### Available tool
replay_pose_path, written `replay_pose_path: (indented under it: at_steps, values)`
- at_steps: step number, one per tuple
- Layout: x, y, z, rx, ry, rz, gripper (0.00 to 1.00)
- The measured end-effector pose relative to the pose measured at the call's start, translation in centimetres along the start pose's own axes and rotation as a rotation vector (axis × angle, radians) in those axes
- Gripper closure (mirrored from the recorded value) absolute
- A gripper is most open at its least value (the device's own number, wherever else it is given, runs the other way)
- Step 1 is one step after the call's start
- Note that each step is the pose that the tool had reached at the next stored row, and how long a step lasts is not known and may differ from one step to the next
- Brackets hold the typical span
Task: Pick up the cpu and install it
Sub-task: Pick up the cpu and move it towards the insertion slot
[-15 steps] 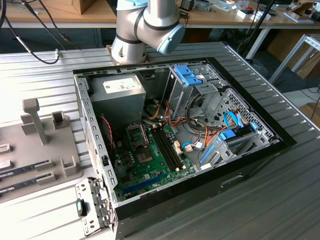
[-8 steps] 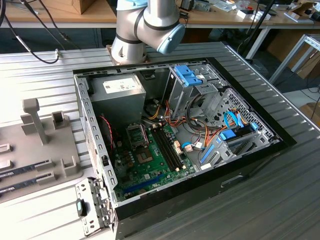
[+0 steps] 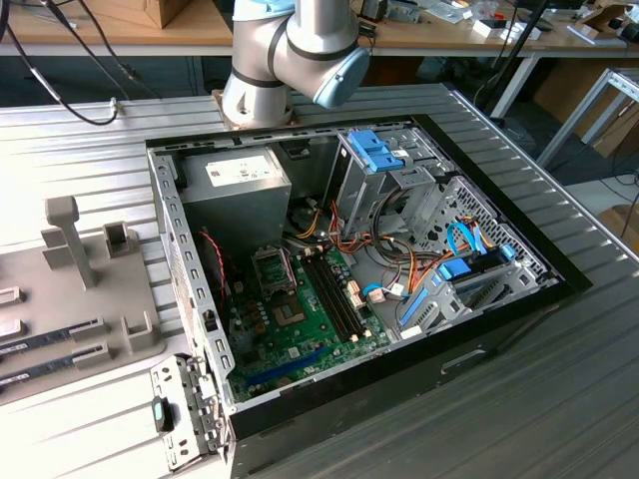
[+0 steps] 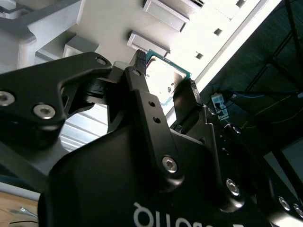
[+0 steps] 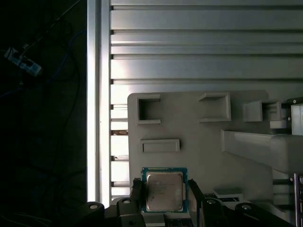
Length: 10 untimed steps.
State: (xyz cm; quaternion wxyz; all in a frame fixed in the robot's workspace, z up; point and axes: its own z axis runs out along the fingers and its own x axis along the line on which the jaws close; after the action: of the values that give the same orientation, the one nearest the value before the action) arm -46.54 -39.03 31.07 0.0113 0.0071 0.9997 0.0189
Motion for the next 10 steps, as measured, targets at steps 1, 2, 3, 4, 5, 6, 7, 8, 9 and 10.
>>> replay_pose_path:
  at_steps: [1, 2, 3, 4, 5, 6, 7, 8, 9, 10]
  values:
    - [0.00, 0.00, -0.05, 0.0000, 0.0000, 0.000, 0.53]
    - [0.00, 0.00, -0.09, 0.0000, 0.0000, 0.000, 0.53]
    - [0.00, 0.00, -0.12, 0.0000, 0.0000, 0.000, 0.53]
    - [0.00, 0.01, -0.17, 0.0000, 0.0000, 0.000, 0.53]
    - [0.00, 0.01, -0.20, 0.0000, 0.0000, 0.000, 0.53]
    - [-0.01, 0.01, -0.24, 0.0000, 0.0000, 0.000, 0.53]
    - [-0.01, 0.01, -0.29, 0.0000, 0.0000, 0.000, 0.53]
    - [-0.01, 0.01, -0.33, 0.0000, 0.0000, 0.000, 0.53]
    - [-0.01, 0.01, -0.36, 0.0000, 0.0000, 0.000, 0.53]
    - [-0.01, 0.01, -0.40, 0.0000, -0.0001, 0.000, 0.53]
